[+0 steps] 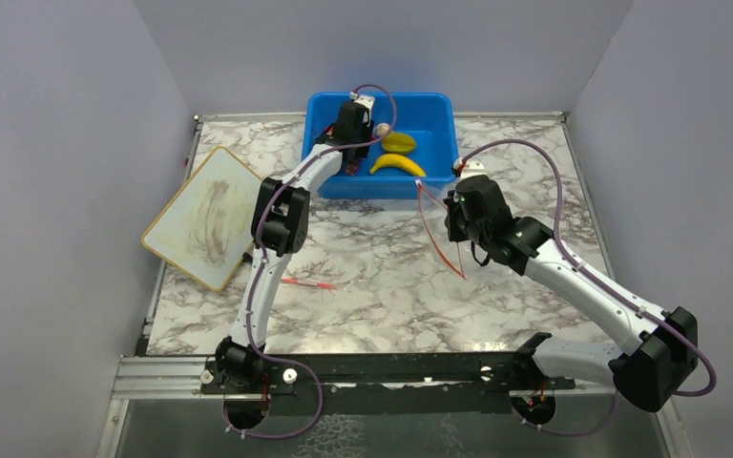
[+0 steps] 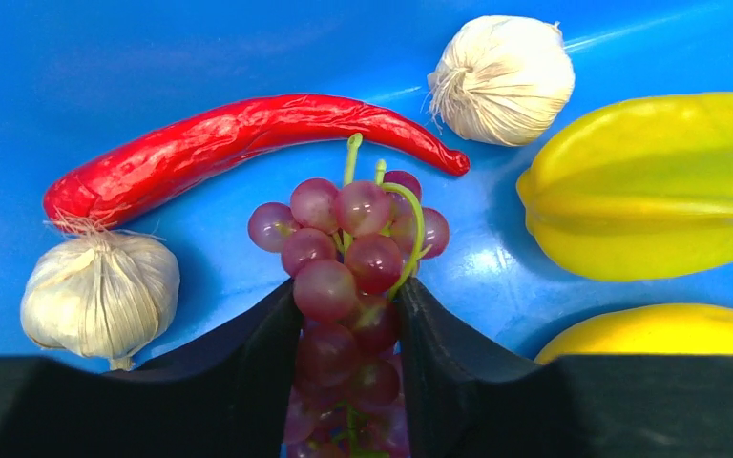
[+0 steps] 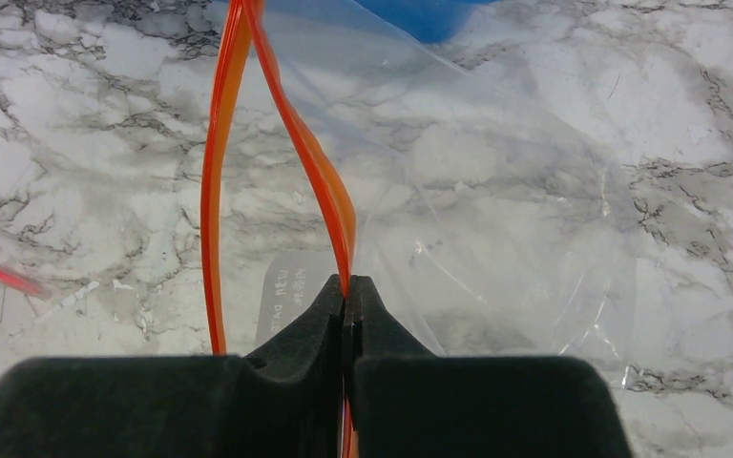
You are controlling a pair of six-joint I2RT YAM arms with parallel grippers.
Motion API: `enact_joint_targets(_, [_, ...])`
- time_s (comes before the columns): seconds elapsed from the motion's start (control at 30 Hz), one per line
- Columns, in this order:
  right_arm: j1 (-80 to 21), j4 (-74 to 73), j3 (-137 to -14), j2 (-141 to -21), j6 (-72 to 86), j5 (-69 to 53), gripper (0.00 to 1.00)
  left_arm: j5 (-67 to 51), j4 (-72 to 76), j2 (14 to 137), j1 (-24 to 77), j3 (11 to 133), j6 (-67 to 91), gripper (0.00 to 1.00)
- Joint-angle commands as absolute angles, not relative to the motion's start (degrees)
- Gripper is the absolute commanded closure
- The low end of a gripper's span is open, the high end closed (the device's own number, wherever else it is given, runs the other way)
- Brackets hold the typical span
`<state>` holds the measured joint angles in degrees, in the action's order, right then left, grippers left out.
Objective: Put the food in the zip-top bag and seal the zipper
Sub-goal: Pick up the fake fruit from the bin.
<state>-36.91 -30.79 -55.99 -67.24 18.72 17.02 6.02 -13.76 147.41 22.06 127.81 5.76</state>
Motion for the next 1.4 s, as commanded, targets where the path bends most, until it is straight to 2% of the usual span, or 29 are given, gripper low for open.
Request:
enact_joint_targets(0.0, [-36.69, -29.79, -57.42, -67.55, 18.60, 15.20, 0.99, 2.92, -10.90, 143.36, 21.87, 126.56, 6.96, 0.63])
enact_joint_targets(0.13, [-36.71, -29.71, -57.14, -67.48, 19.96, 13.99, 0.99, 2.58, -10.81, 139.92, 21.86, 124.55, 8.05, 0.75])
enact_joint_targets(0.4, [-36.72, -30.19, -56.39, -68.10, 22.09, 12.23, 0.99, 0.60, -10.55, 133.68, 21.87, 119.83, 10.35, 0.84])
enact_joint_targets(0.83, [-36.72, -33.98, -59.00, -70.82, 29.84, 10.81, 0.99, -2.80, -11.43, 123.79, 21.82, 114.45, 13.12, 0.87])
enact_joint_targets(1.37, [-36.74, -28.91, -60.41, -69.61, 44.14, 3.59, 0.99, -16.78, -11.17, 107.54, 21.84, 107.12, 24.71, 0.88])
